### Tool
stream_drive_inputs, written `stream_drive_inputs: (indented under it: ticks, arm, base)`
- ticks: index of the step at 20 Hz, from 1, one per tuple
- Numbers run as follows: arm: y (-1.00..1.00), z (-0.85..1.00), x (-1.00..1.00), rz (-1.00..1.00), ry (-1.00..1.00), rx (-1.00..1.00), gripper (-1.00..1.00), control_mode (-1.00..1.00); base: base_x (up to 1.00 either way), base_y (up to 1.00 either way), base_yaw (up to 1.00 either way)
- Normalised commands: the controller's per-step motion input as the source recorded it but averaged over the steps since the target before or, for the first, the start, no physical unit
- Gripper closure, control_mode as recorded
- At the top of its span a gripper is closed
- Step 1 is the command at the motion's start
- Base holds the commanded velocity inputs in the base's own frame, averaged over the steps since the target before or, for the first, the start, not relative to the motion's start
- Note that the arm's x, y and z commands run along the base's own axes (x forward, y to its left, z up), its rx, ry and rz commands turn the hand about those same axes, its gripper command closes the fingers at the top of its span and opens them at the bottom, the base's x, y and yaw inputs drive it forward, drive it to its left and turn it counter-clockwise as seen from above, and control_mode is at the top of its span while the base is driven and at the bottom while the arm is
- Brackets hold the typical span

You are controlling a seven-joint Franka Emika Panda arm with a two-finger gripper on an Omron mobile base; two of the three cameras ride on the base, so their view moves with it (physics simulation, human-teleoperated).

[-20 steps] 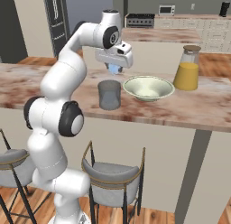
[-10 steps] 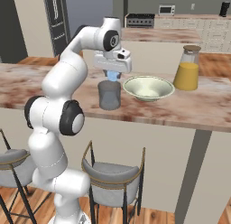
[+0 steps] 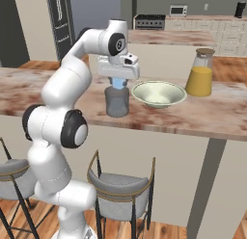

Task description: There are two ice cubes in the ice bowl. Place both ice cubes in the glass cup.

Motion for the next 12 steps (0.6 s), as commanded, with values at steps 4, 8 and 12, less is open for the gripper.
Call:
stream_drive_inputs:
  ticks: [4,8,12]
  arm:
    - [0.00,0.00,-0.05,0.04,0.00,0.00,1.00,-1.00]
    - [0.00,0.00,0.00,0.02,0.00,0.00,1.00,-1.00]
    - [0.00,-0.04,0.00,0.02,0.00,0.00,1.00,-1.00]
  base:
    - [0.00,0.00,0.00]
    - [0.00,0.00,0.00]
    - [0.00,0.00,0.00]
